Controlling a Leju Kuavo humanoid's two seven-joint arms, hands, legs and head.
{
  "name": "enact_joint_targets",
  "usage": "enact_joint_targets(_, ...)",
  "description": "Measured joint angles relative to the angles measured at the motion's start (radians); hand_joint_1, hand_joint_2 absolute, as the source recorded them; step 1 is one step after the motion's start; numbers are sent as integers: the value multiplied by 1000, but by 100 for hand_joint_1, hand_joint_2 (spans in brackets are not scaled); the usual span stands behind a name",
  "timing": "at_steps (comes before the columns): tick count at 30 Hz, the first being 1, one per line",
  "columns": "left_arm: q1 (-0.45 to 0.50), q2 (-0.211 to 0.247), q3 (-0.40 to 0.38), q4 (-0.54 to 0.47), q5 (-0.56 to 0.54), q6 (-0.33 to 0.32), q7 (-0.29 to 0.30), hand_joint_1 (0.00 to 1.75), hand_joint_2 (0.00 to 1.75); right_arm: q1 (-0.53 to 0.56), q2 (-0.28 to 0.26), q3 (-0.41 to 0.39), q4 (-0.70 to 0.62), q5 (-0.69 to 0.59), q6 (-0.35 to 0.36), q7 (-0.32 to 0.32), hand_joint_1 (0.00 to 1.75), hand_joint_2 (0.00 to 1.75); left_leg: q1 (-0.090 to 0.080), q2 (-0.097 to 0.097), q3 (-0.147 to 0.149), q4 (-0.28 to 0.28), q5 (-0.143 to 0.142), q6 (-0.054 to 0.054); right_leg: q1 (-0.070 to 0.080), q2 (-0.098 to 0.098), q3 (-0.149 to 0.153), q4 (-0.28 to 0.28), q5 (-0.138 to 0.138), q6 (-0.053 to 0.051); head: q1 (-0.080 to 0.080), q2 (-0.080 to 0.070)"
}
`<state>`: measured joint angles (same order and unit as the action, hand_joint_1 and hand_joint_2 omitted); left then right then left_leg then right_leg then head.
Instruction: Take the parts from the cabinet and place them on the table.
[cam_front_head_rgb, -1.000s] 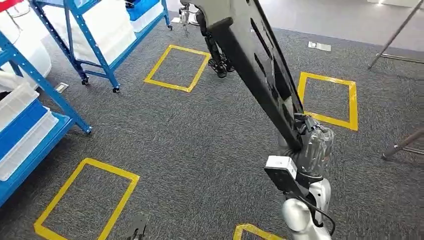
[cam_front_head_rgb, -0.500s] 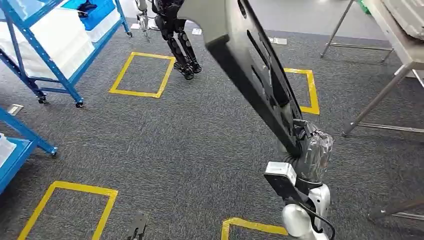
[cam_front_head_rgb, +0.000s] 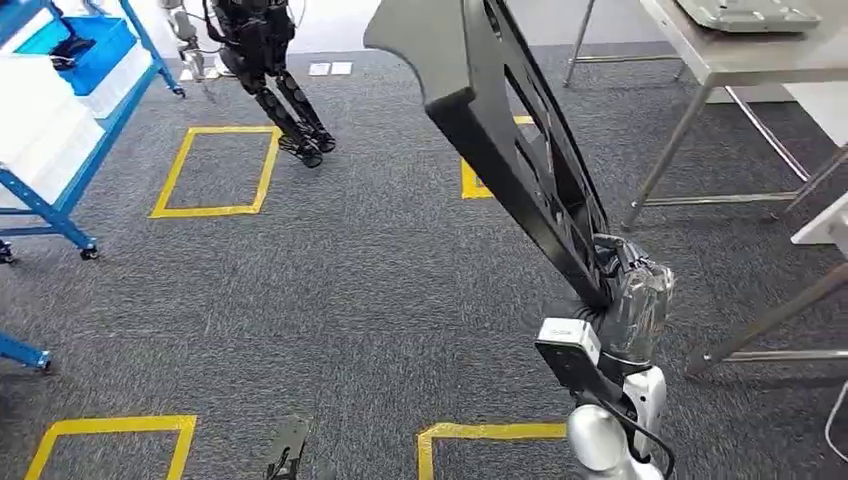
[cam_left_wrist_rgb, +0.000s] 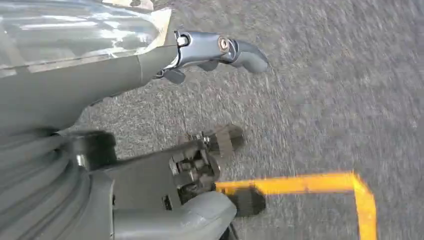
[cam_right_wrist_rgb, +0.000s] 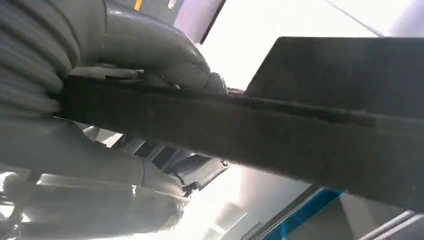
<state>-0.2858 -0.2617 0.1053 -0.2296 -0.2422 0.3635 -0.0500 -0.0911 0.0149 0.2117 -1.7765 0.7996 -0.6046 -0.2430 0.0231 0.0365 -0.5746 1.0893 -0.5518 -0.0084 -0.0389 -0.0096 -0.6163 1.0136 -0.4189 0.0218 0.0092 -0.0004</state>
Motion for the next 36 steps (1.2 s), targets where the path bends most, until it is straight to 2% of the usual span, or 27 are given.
enact_joint_targets(2, 6, 0, 0, 0, 0, 0, 0, 0, 175, -1, 2, 1, 0, 4, 0, 6, 171, 175, -1, -32, -79, 172, -84, 0, 10, 26, -5, 0, 2, -9, -2, 0)
enact_joint_targets(3, 8, 0, 0, 0, 0, 0, 0, 0, 175, -1, 2, 1, 0, 5, 1, 8, 171, 175, -1, -34, -104, 219, -96, 2, 14, 37, -7, 0, 3, -10, -2, 0)
enact_joint_targets(4, 11, 1, 0, 0, 0, 0, 0, 0, 175, 0, 2, 0, 0, 5, 1, 8, 171, 175, -1, -35, -111, 226, -82, 7, 18, 54, -9, 1, 6, -12, -2, 0)
enact_joint_targets(6, 10, 2, 0, 0, 0, 2, 0, 0, 175, 0, 2, 0, 0, 6, 1, 9, 171, 175, -3, -43, -60, 116, -7, 19, 21, 79, -9, 1, 8, -14, -2, 0)
enact_joint_targets(7, 9, 2, 0, 0, 0, 2, 0, 0, 175, -1, 2, 0, 0, 6, 1, 9, 171, 175, -4, -61, -13, 20, 41, 28, 23, 93, -8, 1, 9, -12, -2, 0)
enact_joint_targets(8, 8, 2, 0, 0, 0, 2, 0, 0, 175, -1, 2, 0, -1, 6, 1, 9, 171, 175, -3, -104, 17, -44, 64, 35, 21, 100, -8, 1, 11, -10, -2, 0)
enact_joint_targets(9, 8, 2, 0, 0, 0, 2, 0, 0, 175, -3, 2, 0, -1, 6, 1, 9, 171, 175, -3, -129, 26, -66, 54, 38, 32, 109, -14, 4, 16, -2, 2, 0)
enact_joint_targets(12, 7, 2, 0, 0, 0, 2, 0, 0, 175, -2, 2, 0, -3, 6, 1, 9, 171, 175, -19, -97, 27, -68, 59, 47, 14, 139, -21, -6, 28, 17, -5, 0)
enact_joint_targets(13, 6, 1, 0, 0, 0, 2, 0, 0, 175, -3, 2, 0, -5, 6, 1, 9, 171, 175, -17, -81, 35, -88, 72, 53, 28, 151, -24, -12, 34, 27, -2, 0)
enact_joint_targets(14, 4, -2, 0, 0, 0, 2, 0, 0, 175, -1, 0, 0, -6, 6, 1, 9, 171, 175, -12, -67, 42, -103, 84, 55, 22, 102, -38, 14, 21, 20, -1, 0)
enact_joint_targets(15, 3, -3, 0, 0, -1, 2, 0, 0, 175, -6, 0, 0, -6, 6, 1, 9, 171, 175, -13, -56, 41, -109, 85, 58, 29, 62, -66, 68, -13, 12, 3, 0)
enact_joint_targets(17, 7, -3, 0, 0, -2, 0, 0, 0, 175, -8, 0, 1, -6, 8, 1, 11, 171, 175, -17, -23, 38, -108, 87, 62, 26, 33, -137, 222, -79, 5, 12, 0)
enact_joint_targets(18, 9, -2, 0, 0, -2, 1, 2, 0, 175, -8, 0, 1, -6, 16, 3, 17, 171, 175, -18, -9, 35, -108, 87, 62, 24, 27, -163, 285, -98, 8, 10, 0)
enact_joint_targets(19, 9, -1, 0, 0, -3, 1, 5, 0, 175, -8, 0, 1, -6, 25, 8, 26, 171, 175, -18, 6, 34, -107, 87, 62, 21, 23, -167, 303, -98, 16, 12, 0)
enact_joint_targets(20, 8, -1, 0, 0, -5, 0, 5, 0, 175, -9, 1, 0, -6, 34, 15, 34, 171, 175, -18, 19, 34, -107, 87, 61, 16, 19, -146, 272, -85, 26, 11, 0)
enact_joint_targets(21, 7, -1, 0, 0, -5, 0, 6, 0, 175, -11, 2, 0, -6, 42, 18, 40, 171, 175, -17, 32, 35, -107, 85, 58, 11, 10, -98, 198, -60, 39, 13, 0)
enact_joint_targets(22, 7, -2, 0, 0, -5, -5, 6, 0, 175, -16, 5, 0, -6, 52, 24, 45, 171, 175, -16, 43, 37, -104, 82, 54, 5, -15, -37, 93, -29, 52, 11, 0)
enact_joint_targets(23, 6, -1, 0, 0, -5, -6, 6, 0, 175, -22, 8, 0, -6, 56, 27, 47, 171, 175, -22, 51, 38, -97, 77, 46, 3, -71, 11, 14, -14, 58, 12, 0)
enact_joint_targets(24, 6, 2, 0, 0, -5, -8, 5, 0, 175, -29, 10, 1, -6, 61, 32, 47, 171, 175, -30, 61, 31, -89, 69, 36, 14, -87, 24, 4, -22, 46, 19, 0)
enact_joint_targets(25, 6, 2, 0, 0, -5, -9, 2, 0, 175, -30, 13, 1, -7, 62, 32, 48, 171, 175, -30, 70, 35, -88, 68, 33, 15, -64, 15, 2, -16, 33, 10, 0)
enact_joint_targets(28, 7, 4, 0, 0, -3, -15, -7, 0, 175, -30, 13, 0, -6, 62, 32, 46, 171, 175, -21, 97, 36, -86, 65, 24, 9, -30, 11, 1, -13, 16, 6, 0)
enact_joint_targets(30, 6, 5, 0, -2, -3, -18, -11, 0, 175, -35, 15, -2, -6, 62, 31, 45, 171, 175, -10, 11, 14, -27, 14, 14, 6, -9, 10, -1, -8, 3, 4, 0)
enact_joint_targets(31, 8, 6, 0, -2, -3, -18, -11, 0, 175, -36, 18, -2, -6, 62, 31, 45, 171, 175, -10, -16, -20, 51, -30, 14, 8, 1, 9, -1, -6, -6, 3, 0)
enact_joint_targets(33, 13, 9, 0, -2, -3, -17, -11, 0, 175, -36, 21, -3, -5, 63, 31, 45, 171, 175, -9, -34, -98, 209, -89, 12, 15, 28, 7, -1, -6, -8, 1, 0)
enact_joint_targets(34, 15, 11, 0, -2, -1, -16, -13, 0, 175, -36, 21, -3, -5, 66, 31, 44, 171, 175, -10, -35, -117, 239, -87, 14, 17, 41, 7, 0, -4, -11, 2, 0)
enact_joint_targets(35, 16, 13, 0, -2, -1, -15, -15, 0, 175, -36, 21, -3, -4, 71, 30, 43, 171, 175, -10, -36, -116, 223, -65, 16, 17, 55, 7, 0, -4, -11, 1, 0)
enact_joint_targets(36, 16, 15, 0, -2, -1, -15, -17, 0, 175, -36, 21, -3, -3, 84, 25, 43, 171, 175, -10, -39, -91, 165, -21, 21, 18, 69, 8, 0, -4, -10, 1, 0)
